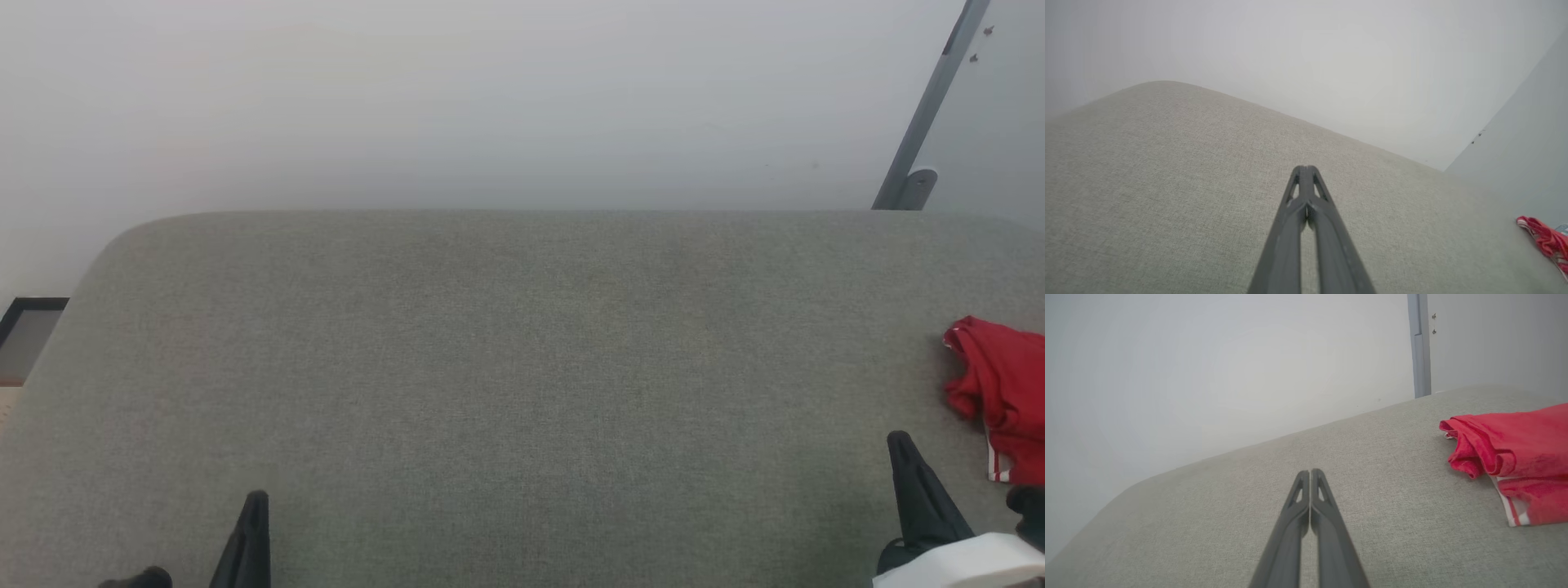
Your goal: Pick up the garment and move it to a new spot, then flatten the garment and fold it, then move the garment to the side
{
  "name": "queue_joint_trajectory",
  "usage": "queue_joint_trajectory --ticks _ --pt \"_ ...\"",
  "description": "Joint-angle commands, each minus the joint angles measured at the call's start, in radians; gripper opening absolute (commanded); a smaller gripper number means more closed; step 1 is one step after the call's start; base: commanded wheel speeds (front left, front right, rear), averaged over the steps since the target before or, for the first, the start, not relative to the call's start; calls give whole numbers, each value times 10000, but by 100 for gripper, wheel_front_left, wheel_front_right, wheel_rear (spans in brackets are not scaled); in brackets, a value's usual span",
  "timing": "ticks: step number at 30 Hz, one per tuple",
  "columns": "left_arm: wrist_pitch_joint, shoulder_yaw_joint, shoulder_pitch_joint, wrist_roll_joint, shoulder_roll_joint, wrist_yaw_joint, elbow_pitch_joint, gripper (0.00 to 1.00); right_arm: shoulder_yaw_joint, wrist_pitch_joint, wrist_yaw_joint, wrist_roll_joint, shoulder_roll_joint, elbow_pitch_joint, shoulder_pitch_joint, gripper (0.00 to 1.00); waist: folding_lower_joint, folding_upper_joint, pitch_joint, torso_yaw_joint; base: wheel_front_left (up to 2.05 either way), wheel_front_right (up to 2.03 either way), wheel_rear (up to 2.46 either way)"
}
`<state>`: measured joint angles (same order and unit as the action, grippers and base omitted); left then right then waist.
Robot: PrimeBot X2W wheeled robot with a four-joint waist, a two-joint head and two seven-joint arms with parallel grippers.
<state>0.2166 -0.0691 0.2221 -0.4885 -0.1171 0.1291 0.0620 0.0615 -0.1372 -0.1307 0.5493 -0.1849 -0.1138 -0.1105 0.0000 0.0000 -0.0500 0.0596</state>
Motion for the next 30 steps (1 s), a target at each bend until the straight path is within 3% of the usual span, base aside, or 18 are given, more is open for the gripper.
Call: queue_joint_trajectory --ticks 1,30 --pt "-75 -24 -303 -321 -44 -3 -96 0 50 68 -2 312 -31 89 333 0 0 0 4 -5 0 0 0" --pt "-1170 -66 -1449 -4440 123 8 610 0 234 966 -2 4108 469 -407 1056 0 0 0 138 -155 0 0 0"
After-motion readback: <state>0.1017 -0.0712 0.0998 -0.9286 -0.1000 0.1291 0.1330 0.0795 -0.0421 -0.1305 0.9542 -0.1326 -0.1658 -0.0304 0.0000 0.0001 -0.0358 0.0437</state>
